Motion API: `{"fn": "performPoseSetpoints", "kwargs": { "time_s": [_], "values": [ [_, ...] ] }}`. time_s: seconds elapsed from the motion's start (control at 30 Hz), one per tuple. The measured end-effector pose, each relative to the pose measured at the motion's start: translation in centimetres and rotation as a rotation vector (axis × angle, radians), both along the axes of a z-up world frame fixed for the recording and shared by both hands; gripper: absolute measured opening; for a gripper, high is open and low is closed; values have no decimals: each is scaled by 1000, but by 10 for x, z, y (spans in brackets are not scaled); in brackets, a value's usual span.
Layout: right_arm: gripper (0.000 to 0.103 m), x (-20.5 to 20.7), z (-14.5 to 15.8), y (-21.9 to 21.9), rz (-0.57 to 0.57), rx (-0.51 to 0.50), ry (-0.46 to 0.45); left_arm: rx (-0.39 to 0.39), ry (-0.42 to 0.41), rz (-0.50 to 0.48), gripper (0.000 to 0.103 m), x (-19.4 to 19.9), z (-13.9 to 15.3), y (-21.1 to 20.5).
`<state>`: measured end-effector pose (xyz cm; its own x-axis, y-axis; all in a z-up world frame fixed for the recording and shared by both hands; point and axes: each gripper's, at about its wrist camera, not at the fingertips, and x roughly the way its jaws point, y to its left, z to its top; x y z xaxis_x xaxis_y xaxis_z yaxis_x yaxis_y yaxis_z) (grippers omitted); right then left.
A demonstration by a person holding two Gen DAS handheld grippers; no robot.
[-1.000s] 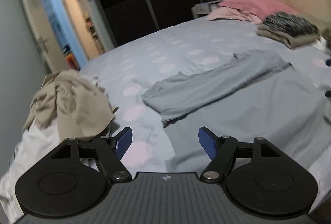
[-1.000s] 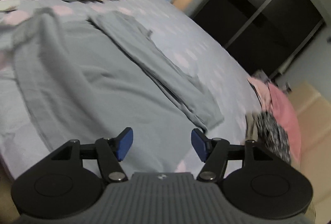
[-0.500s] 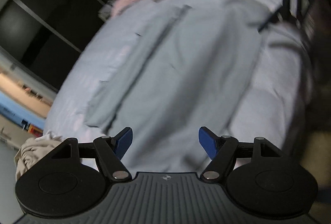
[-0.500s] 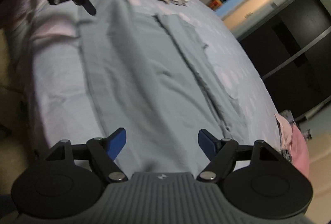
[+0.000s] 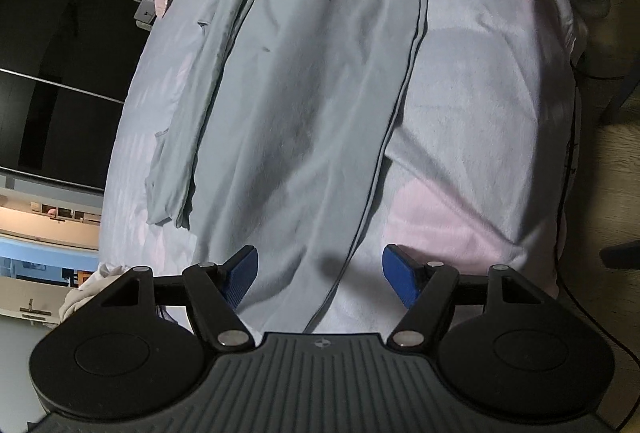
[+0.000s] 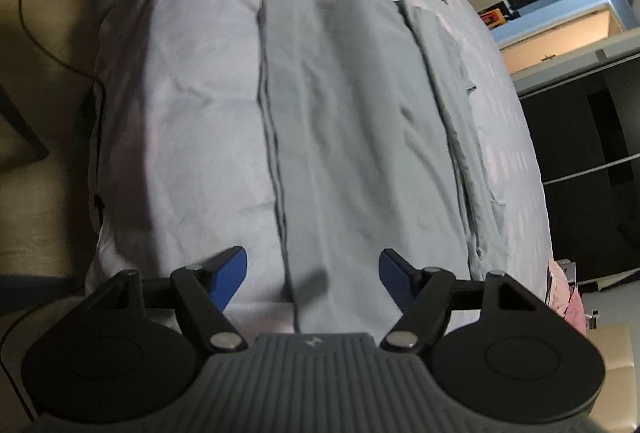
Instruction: Fold clothes
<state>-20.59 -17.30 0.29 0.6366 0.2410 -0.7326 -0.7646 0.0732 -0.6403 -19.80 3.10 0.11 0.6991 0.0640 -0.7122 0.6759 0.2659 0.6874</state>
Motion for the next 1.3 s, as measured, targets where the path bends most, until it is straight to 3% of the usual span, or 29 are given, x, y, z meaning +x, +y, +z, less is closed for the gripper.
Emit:
{"fn": "performPoseSetpoints", "kwargs": {
  "time_s": [0.17,0.37,0.5,0.6,0.93,1.07,1.17,1.3],
  "values": [
    [71,-3,-2,-5,10,-41,0,39,-10,10,68,1,-3,5],
    [70,-18,-19,-13,98,-154,-103,109,-53,5,66,2,-15,9],
    [70,-18,-18,-13,92,-170,-128,201,-102,10,46,7,-30,11],
    [70,-17,-20,-16,77,-187,-140,256,-94,-31,27,1,-40,10],
    [65,-22,-32,-24,104,-249,-197,332,-138,-51,26,-3,-57,14],
    [52,-26,-40,-24,138,-286,-237,329,-149,-20,25,4,-59,12],
    [32,-24,-47,-23,142,-318,-295,290,-139,27,24,10,-54,11],
    [5,-11,-51,-22,89,-334,-309,226,-114,89,9,13,-41,11]
  ]
}}
